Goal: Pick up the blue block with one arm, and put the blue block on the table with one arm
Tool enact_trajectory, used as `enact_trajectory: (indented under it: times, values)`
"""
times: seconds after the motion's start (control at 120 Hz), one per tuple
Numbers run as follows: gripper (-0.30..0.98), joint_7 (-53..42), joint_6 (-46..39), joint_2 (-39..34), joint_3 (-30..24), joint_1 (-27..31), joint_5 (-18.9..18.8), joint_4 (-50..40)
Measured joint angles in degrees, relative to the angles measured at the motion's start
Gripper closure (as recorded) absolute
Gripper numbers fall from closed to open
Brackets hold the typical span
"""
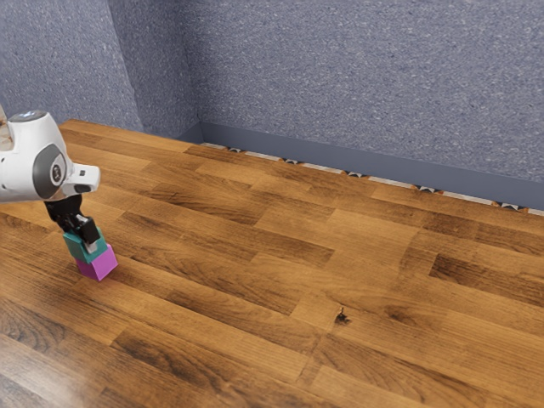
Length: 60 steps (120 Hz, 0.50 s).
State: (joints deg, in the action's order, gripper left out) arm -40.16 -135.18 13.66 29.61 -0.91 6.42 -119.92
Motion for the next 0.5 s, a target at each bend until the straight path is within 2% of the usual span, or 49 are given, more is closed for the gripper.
enact_trajectory:
  times: [0.283,0.5]
  values:
    - [0.23,0.0,-0.1,-0.1,0.0,0.0,0.0,0.1]
    - [0.26,0.1,-0.1,-0.1,-0.1,0.0,-0.1,0.1]
